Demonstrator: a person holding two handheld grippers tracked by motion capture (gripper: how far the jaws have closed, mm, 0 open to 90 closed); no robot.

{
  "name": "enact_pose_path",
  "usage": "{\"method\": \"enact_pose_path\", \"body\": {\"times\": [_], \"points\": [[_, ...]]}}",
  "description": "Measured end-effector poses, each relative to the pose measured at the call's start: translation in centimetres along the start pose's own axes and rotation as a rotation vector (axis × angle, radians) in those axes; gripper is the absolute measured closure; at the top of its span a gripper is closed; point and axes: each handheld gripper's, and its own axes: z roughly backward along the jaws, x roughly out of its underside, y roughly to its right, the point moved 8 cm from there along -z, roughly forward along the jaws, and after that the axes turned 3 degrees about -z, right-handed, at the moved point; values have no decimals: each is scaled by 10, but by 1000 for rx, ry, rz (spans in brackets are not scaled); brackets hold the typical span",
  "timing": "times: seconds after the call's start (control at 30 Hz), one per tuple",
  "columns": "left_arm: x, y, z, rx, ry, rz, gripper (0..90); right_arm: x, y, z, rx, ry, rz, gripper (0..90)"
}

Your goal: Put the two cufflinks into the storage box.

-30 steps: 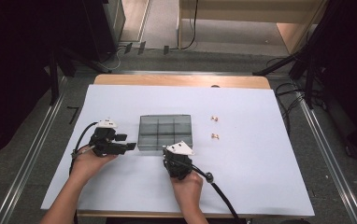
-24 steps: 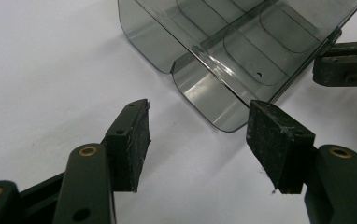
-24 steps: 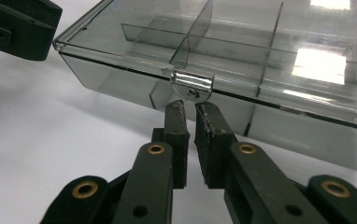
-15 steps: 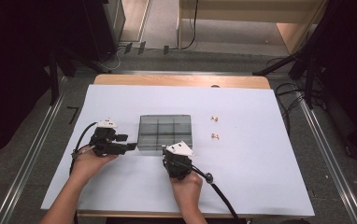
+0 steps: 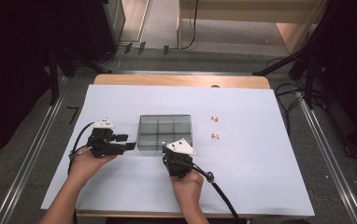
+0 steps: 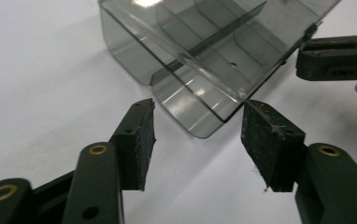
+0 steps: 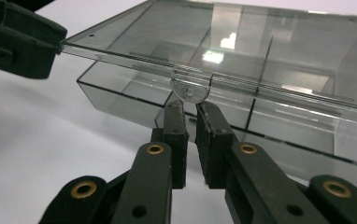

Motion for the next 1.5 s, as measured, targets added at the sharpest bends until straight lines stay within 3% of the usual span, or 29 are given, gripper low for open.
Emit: {"method": "enact_pose_path", "body": {"times": [0.1,0.3,0.63,0.7,0.73,0.83,0.97,1.03,1.2,1.5], "points": [[-2,8,-4,5,-12,-30,512,-5,0,1,-6,1,8,838],[-11,13,-12,-45,1,-73,587,-11,0,3,-18,-12,8,839],[-15,15,-15,-55,5,-67,633,-11,4,5,-79,-64,20,803],[-15,15,-15,-56,6,-66,629,-10,8,7,-144,-105,33,754],[-15,15,-15,-56,6,-66,627,-10,8,7,-144,-105,33,754],[-15,14,-14,-53,4,-65,623,-10,18,13,-177,-105,71,743],[-15,14,-14,-51,8,-60,621,-11,28,17,-206,-115,65,738],[-15,14,-14,-51,9,-59,621,-12,40,21,-223,-115,69,735],[-15,13,-13,-48,-1,-61,617,-14,57,25,-218,-115,69,735],[-17,12,-10,-48,11,-50,617,-20,66,27,-217,-130,90,735]]}}
